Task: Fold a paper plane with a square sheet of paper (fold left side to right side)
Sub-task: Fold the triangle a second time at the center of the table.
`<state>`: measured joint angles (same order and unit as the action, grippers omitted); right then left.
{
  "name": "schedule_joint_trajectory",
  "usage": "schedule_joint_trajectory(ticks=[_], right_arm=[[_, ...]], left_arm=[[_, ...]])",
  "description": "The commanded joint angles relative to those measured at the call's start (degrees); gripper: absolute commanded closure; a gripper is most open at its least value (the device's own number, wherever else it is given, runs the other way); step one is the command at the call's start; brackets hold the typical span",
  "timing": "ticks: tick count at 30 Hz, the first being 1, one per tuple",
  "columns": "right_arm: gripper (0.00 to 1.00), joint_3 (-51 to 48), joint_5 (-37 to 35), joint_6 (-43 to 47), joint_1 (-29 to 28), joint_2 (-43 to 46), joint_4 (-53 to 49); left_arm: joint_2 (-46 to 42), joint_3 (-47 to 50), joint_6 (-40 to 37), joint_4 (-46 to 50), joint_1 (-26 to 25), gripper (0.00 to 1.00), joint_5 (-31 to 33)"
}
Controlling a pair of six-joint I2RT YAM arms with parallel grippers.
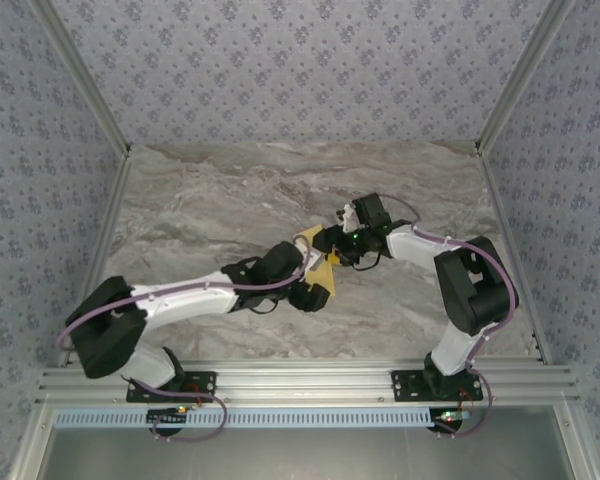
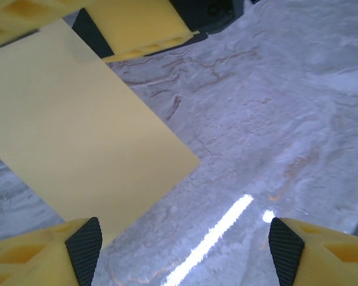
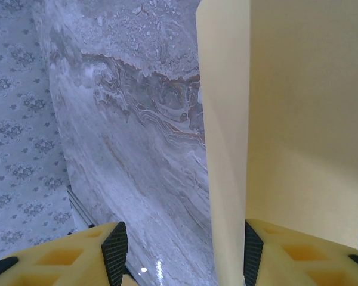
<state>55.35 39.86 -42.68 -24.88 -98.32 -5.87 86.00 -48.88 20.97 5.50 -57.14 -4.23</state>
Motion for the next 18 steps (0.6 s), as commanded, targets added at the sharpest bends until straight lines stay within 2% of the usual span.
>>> schedule_joint_trajectory(ticks=[1,11,18], right_arm=[[0.45,1.86,0.13,-0.84,-0.54,-0.64,-2.21],[0.46,2.53,-0.04,-1.1,-1.13,-1.61,-2.14],[0.46,2.6,-0.48,-0.95,-1.44,-2.32,-2.53]], left_arm=[[4.52,-6.39,-3.05,5.76,-2.44,0.22,7.5],[16.13,-17.16,-4.32,15.03,-5.32,0.23,19.85],[17.29,-18.62,-4.88,16.4,-6.37,0.37,22.55]])
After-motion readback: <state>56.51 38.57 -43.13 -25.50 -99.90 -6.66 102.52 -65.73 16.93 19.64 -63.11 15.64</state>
